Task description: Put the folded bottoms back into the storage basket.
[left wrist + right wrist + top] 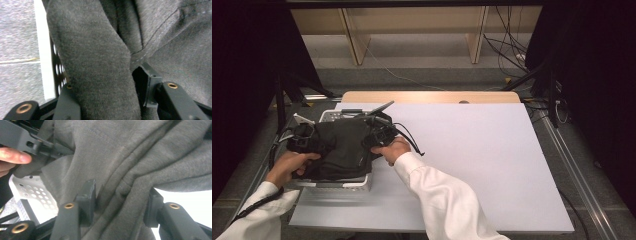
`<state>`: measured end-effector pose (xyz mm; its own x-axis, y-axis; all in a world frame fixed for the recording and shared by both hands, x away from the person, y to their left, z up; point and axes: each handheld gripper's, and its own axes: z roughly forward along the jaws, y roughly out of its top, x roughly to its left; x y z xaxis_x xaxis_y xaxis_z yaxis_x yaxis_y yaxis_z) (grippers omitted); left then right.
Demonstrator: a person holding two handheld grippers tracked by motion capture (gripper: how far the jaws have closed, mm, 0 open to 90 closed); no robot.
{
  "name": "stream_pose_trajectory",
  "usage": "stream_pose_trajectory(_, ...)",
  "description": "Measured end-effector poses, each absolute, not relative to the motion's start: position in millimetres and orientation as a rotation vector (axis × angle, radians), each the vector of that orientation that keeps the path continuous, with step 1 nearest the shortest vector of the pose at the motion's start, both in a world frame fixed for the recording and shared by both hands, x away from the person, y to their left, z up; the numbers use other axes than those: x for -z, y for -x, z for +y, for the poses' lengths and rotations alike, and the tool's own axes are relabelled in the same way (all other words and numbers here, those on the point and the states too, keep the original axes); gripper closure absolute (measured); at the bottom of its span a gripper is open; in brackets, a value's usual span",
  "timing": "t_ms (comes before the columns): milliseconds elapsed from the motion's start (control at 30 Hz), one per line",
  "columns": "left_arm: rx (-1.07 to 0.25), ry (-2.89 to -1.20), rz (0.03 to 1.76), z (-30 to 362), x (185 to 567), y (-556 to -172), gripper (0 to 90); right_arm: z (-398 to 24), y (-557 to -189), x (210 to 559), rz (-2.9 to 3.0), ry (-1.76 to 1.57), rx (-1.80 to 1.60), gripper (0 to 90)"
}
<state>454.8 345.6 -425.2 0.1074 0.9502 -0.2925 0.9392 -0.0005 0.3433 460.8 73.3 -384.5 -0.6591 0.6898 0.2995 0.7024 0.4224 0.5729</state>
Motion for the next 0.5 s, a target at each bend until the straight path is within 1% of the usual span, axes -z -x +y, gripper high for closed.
stream_pose_trajectory(67, -0.039, -1.936, 1.842, 346.2, 425.7, -454.6, 55.2, 70.9, -460.5, 383.1, -2.639, 1.279, 1.075, 49.4)
stream_pose_trajectory(167, -0.049, -1.940, 1.852, 346.5, 426.9, -454.4, 57.1, 66.0, -460.0, 379.8, -2.632, 1.273, 1.087, 49.4)
stream_pose_trajectory(233, -0.081, -1.961, 1.859, 344.5, 426.5, -455.2, 57.1, 62.6, -459.6, 377.3, -2.643, 1.274, 1.095, 49.5)
stream_pose_trajectory(400, -0.148, -2.020, 1.871, 337.5, 425.0, -455.3, 52.4, 55.2, -456.3, 371.4, -2.645, 1.257, 1.114, 47.7)
stream_pose_trajectory(500, -0.181, -2.049, 1.860, 337.5, 417.7, -451.9, 48.0, 51.7, -456.5, 371.4, -2.651, 1.258, 1.107, 50.4)
